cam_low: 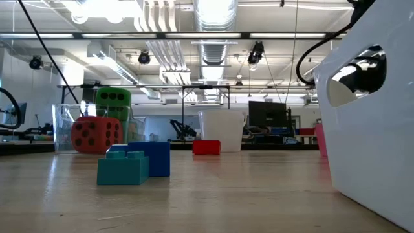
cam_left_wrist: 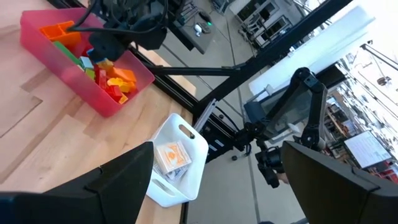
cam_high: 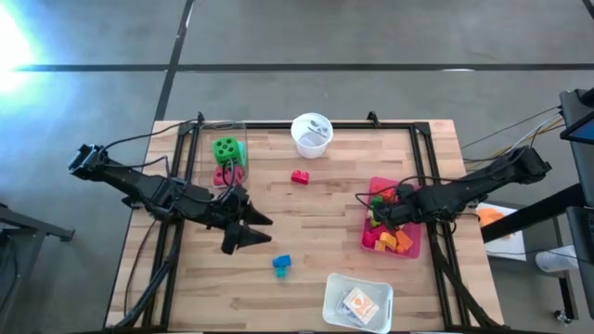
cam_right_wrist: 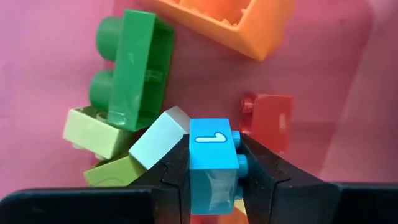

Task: Pick & Place Toys
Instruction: Put the light blue game piece into the pink bin

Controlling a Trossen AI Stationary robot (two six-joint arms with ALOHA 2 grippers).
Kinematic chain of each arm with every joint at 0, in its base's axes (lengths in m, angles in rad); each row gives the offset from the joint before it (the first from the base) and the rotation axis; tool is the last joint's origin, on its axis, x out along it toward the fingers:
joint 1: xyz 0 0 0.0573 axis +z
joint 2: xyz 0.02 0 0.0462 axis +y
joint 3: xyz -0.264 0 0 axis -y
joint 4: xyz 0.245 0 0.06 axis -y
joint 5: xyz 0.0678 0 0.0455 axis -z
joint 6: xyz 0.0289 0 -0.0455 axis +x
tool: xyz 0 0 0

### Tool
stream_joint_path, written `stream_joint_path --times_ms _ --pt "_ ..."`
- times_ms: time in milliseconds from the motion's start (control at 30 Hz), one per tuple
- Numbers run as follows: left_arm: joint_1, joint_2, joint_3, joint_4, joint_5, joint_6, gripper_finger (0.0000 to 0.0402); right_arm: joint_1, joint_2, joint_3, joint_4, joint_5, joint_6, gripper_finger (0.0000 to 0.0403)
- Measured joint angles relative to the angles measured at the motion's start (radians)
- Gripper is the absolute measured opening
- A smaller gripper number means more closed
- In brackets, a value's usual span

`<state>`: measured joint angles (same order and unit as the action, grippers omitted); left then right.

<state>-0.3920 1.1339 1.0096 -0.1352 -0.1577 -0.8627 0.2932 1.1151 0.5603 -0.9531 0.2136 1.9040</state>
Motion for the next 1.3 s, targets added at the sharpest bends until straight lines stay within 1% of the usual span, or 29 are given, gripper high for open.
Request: stream_joint_path --times_ms 400,1033,1100,1300 --pt "0.001 0.000 0.000 0.000 -0.010 0.000 0.0355 -0.010 0.001 -0.013 -0.011 -0.028 0.000 0.0086" --pt "0.001 0.001 0.000 0.002 -0.011 0.000 0.0355 -0.010 0.001 -0.013 -0.004 -0.033 -0.011 0.0087" --pt "0.001 0.001 0.000 0.002 -0.011 -0.001 0.0355 -0.010 0.001 -0.013 -0.004 -0.036 -0.011 0.0099" --pt "0.001 0.001 0.000 0.002 -0.011 -0.001 0.0355 -0.010 0.001 -0.013 -0.005 -0.059 -0.027 0.0162"
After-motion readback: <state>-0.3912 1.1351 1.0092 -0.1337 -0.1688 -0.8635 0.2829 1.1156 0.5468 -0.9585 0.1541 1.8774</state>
